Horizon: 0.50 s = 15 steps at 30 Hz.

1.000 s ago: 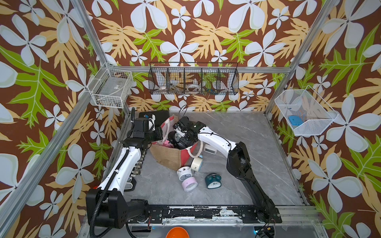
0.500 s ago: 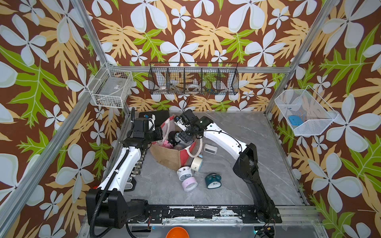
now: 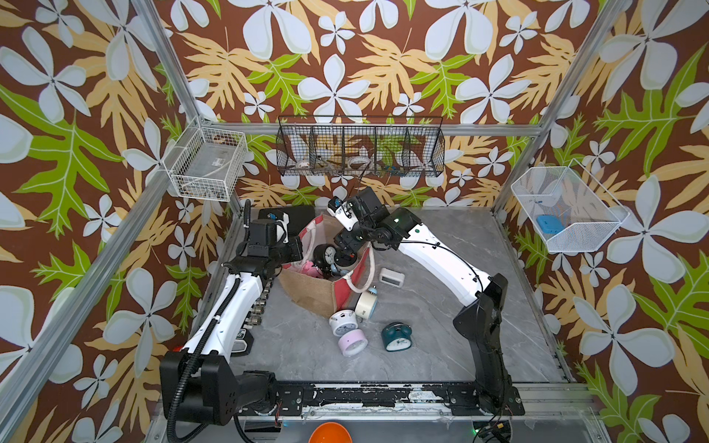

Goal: Put the alarm clock into the canvas bag
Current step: Place the alarm at the canvas bag.

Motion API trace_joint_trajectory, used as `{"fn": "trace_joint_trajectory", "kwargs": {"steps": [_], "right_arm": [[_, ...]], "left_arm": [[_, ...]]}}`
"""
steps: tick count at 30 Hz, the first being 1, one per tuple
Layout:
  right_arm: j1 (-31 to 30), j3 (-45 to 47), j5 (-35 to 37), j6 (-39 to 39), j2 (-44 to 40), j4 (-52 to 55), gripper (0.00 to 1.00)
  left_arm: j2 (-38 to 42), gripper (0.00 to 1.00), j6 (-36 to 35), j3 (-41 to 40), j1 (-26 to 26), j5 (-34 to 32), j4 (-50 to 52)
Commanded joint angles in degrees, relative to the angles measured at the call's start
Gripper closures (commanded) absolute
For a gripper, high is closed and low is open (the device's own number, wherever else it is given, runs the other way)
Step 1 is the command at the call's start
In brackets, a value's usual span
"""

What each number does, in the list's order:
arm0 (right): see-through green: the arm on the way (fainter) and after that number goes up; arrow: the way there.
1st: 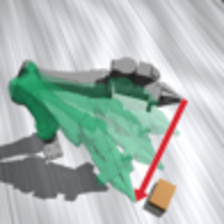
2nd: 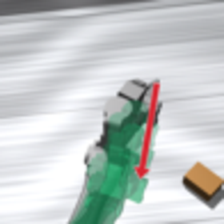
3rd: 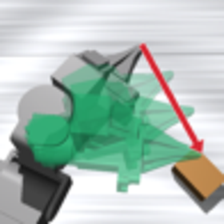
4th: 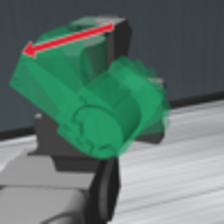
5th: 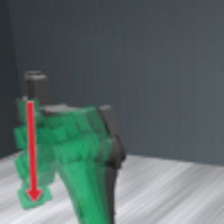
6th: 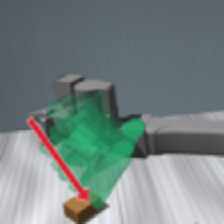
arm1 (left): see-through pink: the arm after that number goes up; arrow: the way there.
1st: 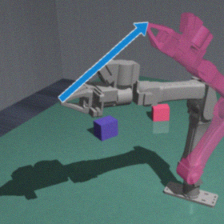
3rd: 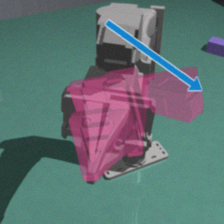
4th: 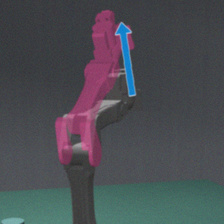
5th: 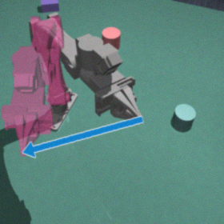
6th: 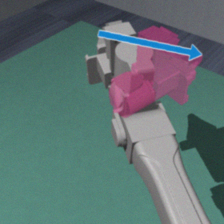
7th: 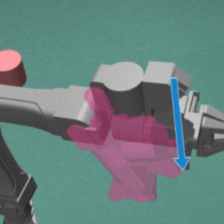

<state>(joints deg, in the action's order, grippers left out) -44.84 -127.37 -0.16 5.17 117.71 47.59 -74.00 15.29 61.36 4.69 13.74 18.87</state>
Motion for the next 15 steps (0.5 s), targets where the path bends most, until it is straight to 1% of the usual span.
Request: {"fn": "trace_joint_trajectory", "kwargs": {"steps": [1, 8, 15], "right_arm": [[0.54, 2.12, -0.35, 0.54, -2.71, -1.83, 0.2], [3.68, 10.66, -0.8, 0.19, -9.63, -4.28, 0.21], [9.32, 22.81, -2.54, -0.6, -16.85, -8.15, 0.22]], "left_arm": [[-0.01, 1.0, -0.06, 0.08, -0.02, 0.06, -1.23], [-0.04, 1.0, -0.06, 0.1, -0.03, 0.12, -1.27], [0.16, 1.0, -0.04, 0.1, 0.03, 0.11, -1.21]]}}
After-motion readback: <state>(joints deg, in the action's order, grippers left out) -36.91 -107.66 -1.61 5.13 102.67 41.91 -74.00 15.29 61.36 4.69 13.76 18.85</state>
